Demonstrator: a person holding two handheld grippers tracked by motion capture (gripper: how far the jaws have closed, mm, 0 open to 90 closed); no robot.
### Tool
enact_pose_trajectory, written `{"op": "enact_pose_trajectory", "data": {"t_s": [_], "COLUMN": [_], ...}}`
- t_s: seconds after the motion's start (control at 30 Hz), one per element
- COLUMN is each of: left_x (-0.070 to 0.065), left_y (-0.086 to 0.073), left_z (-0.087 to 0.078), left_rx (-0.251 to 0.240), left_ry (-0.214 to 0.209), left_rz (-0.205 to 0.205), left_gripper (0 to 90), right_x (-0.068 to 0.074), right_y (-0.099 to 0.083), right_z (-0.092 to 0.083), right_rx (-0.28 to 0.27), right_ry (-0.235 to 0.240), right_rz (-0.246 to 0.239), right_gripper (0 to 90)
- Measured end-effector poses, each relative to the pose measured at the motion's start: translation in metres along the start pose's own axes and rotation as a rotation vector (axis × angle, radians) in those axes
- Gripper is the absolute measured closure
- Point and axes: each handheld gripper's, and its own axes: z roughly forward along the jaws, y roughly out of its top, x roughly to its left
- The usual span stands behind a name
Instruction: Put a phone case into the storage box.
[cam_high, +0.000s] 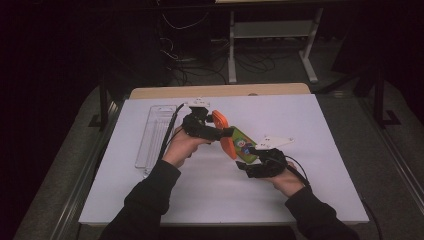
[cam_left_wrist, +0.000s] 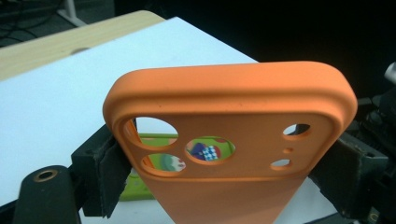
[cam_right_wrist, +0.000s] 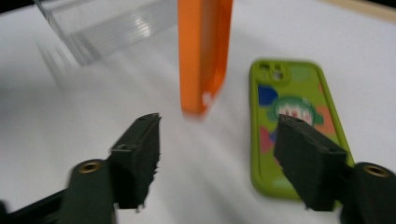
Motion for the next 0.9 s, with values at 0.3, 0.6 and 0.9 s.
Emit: {"op": "enact_pose_trajectory", "data": {"t_s": [0.3,0.6,0.9], "left_x": [0.014,0.032,0.051], "left_y": [0.019,0.032,0.038], "left_z": [-0.025,-0.051,-0.075], "left_rx": [-0.016,-0.024,-0.049], "left_ry": [0.083,0.172,0.282], "left_rz": [0.017,0.039,0.027], "left_gripper": [14.6,14.5,14.5], "right_x": [-0.01,-0.023,-0.023], "right_y": [-0.031,-0.053,-0.057], "right_z": [-0.015,-0.031,-0.03], "right_rx": [0.087,0.078,0.102], "right_ry": [-0.011,-0.017,-0.019], "right_rz": [-0.005,0.019,0.012], "right_gripper": [9.2,0.0,0.0]}}
